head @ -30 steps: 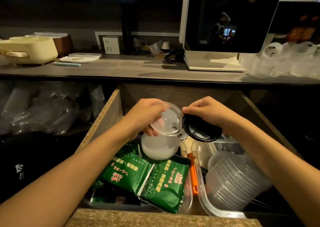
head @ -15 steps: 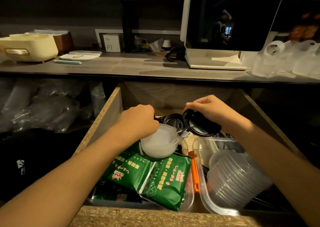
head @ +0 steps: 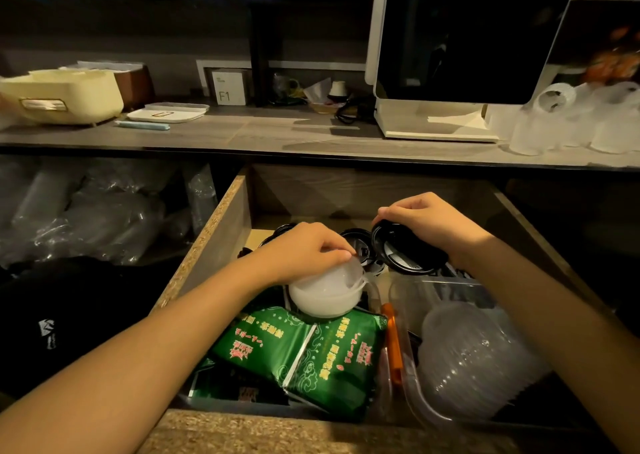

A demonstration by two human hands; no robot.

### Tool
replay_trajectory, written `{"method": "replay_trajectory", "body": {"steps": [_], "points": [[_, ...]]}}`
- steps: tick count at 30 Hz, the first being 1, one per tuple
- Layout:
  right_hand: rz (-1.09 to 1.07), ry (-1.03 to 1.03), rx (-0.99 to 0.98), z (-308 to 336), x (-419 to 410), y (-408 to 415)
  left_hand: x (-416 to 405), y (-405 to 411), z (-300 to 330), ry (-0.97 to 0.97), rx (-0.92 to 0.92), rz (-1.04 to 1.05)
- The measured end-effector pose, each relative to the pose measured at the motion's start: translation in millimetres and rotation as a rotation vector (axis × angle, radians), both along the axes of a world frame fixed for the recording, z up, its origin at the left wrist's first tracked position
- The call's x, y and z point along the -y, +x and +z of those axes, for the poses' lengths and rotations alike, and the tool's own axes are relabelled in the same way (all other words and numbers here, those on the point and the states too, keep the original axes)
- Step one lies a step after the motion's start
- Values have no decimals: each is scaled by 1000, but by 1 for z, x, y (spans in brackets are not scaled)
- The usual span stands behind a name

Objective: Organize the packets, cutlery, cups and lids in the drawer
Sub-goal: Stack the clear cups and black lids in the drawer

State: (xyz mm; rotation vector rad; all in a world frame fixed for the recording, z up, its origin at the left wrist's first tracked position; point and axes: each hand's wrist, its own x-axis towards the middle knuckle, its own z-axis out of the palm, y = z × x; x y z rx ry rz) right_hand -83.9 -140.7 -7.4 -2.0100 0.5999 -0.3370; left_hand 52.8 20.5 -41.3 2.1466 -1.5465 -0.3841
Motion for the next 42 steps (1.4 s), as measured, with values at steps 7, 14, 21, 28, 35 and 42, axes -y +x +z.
{"method": "replay_trajectory", "body": {"steps": [7,14,21,28,35,42], "points": [[-22,-10,15,-3,1,1,-4,4,6,-136,61,-13],[-21,-1,-2,-2,3,1,-8,13,20,-132,79,196],[-9,-16,-33,-2,2,1,-5,3,13,91,161,273],[-36,44,-107,-3,-1,6,6,-13,3,-53,-123,229],[161,-121,-306,-8,-13,7,7,-11,-8,-93,-245,271],[207,-68,-309,-16,-16,11,4,-5,2,-106,-495,363]]}}
